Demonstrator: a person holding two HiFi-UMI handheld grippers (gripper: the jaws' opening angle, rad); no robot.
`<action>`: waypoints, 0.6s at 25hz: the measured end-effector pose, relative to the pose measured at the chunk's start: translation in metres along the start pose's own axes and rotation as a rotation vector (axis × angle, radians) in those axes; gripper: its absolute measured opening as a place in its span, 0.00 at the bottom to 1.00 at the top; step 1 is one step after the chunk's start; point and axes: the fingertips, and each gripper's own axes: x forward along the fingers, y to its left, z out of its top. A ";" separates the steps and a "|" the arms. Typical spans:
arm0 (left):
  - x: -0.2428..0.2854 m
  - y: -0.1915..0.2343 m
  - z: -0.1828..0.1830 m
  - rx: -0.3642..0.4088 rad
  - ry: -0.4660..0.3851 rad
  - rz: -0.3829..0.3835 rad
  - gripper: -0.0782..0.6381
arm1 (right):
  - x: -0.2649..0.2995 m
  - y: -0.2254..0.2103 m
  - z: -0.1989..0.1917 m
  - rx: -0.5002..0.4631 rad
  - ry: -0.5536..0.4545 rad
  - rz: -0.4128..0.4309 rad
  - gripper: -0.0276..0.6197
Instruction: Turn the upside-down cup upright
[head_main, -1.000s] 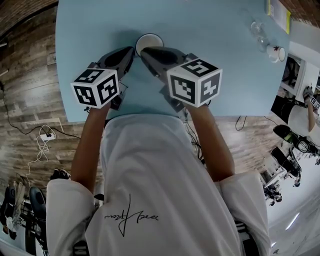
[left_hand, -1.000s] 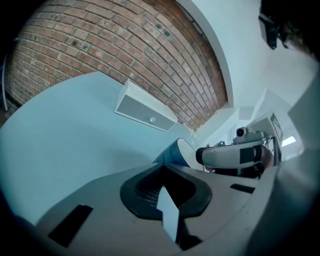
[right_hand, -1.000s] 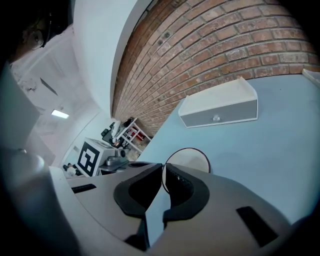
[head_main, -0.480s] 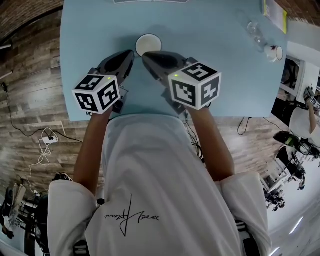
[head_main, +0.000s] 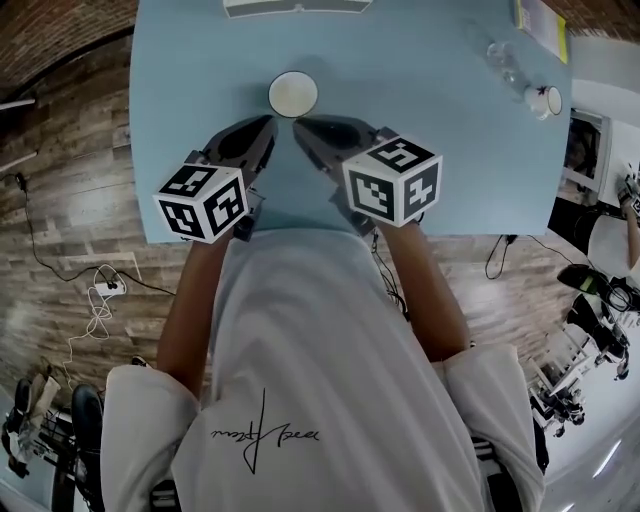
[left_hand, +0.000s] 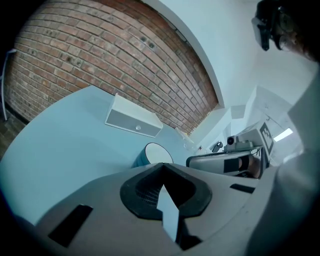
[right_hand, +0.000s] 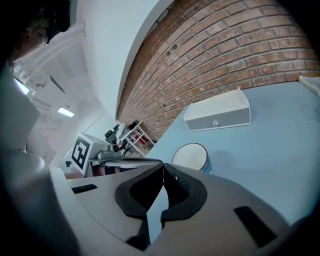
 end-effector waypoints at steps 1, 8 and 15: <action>-0.001 -0.003 0.000 0.011 -0.002 0.001 0.12 | -0.003 0.000 -0.001 -0.014 -0.005 -0.012 0.08; -0.012 -0.023 0.004 0.053 -0.026 -0.006 0.12 | -0.018 0.005 -0.006 -0.077 -0.026 -0.045 0.08; -0.027 -0.050 0.017 0.060 -0.072 -0.039 0.12 | -0.040 0.016 -0.002 -0.118 -0.064 -0.049 0.08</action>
